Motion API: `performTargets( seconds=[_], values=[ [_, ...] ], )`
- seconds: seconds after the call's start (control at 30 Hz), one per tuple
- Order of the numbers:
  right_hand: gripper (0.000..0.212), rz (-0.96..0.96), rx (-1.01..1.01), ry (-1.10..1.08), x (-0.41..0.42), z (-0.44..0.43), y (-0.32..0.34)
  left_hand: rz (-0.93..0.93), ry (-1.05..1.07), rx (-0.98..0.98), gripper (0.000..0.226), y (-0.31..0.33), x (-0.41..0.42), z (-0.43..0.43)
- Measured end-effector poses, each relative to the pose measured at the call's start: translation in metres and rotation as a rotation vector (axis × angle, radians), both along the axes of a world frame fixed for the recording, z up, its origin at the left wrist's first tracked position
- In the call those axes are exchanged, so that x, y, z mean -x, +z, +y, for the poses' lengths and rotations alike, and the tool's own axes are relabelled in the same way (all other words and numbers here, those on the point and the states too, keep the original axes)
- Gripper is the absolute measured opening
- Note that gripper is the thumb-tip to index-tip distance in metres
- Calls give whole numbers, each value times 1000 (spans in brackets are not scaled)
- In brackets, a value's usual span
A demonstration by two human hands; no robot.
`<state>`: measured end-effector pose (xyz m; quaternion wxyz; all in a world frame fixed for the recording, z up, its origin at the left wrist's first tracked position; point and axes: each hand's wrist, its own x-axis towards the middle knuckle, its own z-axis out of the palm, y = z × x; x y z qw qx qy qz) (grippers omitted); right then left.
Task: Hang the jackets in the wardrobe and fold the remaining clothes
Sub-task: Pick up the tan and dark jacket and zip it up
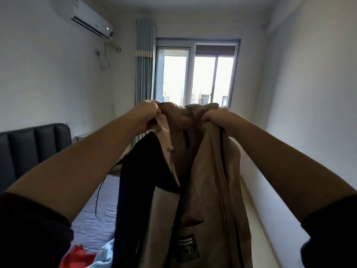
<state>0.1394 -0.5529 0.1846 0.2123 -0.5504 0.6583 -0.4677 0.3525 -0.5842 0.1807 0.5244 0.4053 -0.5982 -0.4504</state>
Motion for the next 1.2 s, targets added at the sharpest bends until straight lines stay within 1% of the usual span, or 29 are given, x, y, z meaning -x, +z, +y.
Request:
performTargets(
  seconds=[0.1, 0.23, 0.3, 0.37, 0.43, 0.5, 0.57, 0.63, 0.67, 0.7, 0.73, 0.8, 0.93, 1.0, 1.13, 1.2],
  values=[
    [9, -103, -24, 43, -1, -15, -2, 88, 55, -131, 26, -2, 6, -20],
    [5, -87, -97, -4, 5, -66, -37, 196, 100, -251, 27, -32, 9, -88],
    [9, -83, -148, -35, 13, -103, -71, 185, 118, -316, 28, -65, 12, -130],
    [5, -74, -214, -76, 22, -142, -112, 89, 132, -386, 30, -106, 16, -173],
    [14, -103, -306, -134, 31, -179, -157, -18, 144, -447, 34, -151, 17, -212],
    [22, -209, -360, -168, 35, -213, -206, -76, 92, -503, 37, -201, 17, -247],
    [27, -360, -369, -149, 33, -238, -260, -123, -14, -576, 31, -253, 19, -268],
    [42, -479, -371, -122, 21, -249, -318, -182, -98, -668, 20, -310, 21, -274],
    [55, -497, -399, -112, 15, -251, -350, -204, -121, -701, 17, -342, 21, -274],
    [61, -491, -447, -102, 9, -251, -383, -222, -127, -728, 20, -377, 21, -273],
    [63, -474, -504, -98, 5, -248, -418, -240, -120, -758, 26, -414, 19, -270],
    [61, -421, -629, -106, -1, -234, -490, -299, -103, -850, 32, -487, 12, -254],
    [45, -347, -863, -151, -12, -175, -630, -423, -144, -1054, 18, -625, -6, -193],
    [41, -296, -957, -159, -14, -139, -694, -467, -172, -1127, 17, -685, -11, -157],
    [42, -234, -1123, -142, -19, -75, -790, -539, -190, -1203, 18, -779, -7, -94],
    [50, -215, -1160, -158, -25, -55, -825, -584, -214, -1224, 17, -817, -1, -69]
  ],
)
